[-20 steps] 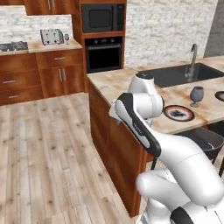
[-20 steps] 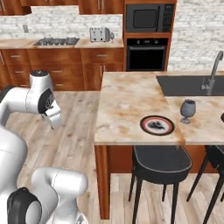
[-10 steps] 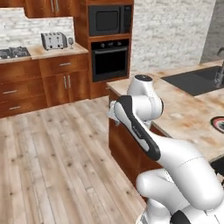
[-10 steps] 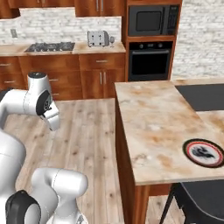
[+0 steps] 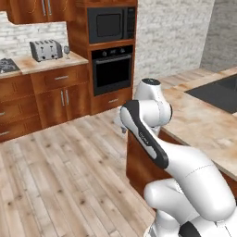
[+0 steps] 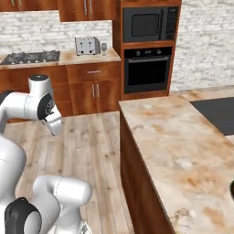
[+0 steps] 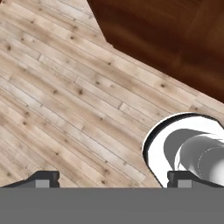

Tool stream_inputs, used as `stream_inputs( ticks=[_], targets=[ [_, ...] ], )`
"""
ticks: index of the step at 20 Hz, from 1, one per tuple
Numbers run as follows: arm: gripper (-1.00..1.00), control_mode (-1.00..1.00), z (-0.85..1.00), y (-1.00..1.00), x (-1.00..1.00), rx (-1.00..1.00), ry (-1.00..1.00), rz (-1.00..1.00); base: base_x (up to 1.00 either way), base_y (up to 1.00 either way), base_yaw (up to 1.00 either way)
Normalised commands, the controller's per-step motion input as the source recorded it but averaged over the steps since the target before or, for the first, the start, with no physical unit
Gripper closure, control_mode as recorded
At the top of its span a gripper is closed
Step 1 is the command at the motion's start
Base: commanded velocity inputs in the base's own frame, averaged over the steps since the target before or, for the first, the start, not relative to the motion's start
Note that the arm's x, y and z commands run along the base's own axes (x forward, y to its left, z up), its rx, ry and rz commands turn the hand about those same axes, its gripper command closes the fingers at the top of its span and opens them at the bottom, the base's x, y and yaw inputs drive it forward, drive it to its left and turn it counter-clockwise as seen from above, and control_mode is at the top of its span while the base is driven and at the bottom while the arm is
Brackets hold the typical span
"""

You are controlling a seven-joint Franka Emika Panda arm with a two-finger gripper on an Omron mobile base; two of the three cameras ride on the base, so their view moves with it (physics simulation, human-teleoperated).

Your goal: Retrieve the wine glasses from the counter and place one next to each plate.

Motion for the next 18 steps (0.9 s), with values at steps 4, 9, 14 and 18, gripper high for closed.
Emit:
stream_inputs(
  ticks=[4, 9, 14, 18],
  targets=[
    [-1.0, 1.0, 0.0, 0.0, 0.0, 0.0, 0.0, 0.0, 1.0, 0.83, -0.14],
    [-1.0, 1.0, 0.0, 0.0, 0.0, 0.0, 0.0, 0.0, 1.0, 0.89, -0.05],
    [-1.0, 1.0, 0.0, 0.0, 0.0, 0.0, 0.0, 0.0, 1.0, 0.53, 0.0],
    [-1.0, 1.0, 0.0, 0.0, 0.0, 0.0, 0.0, 0.0, 1.0, 0.22, 0.0]
  ],
)
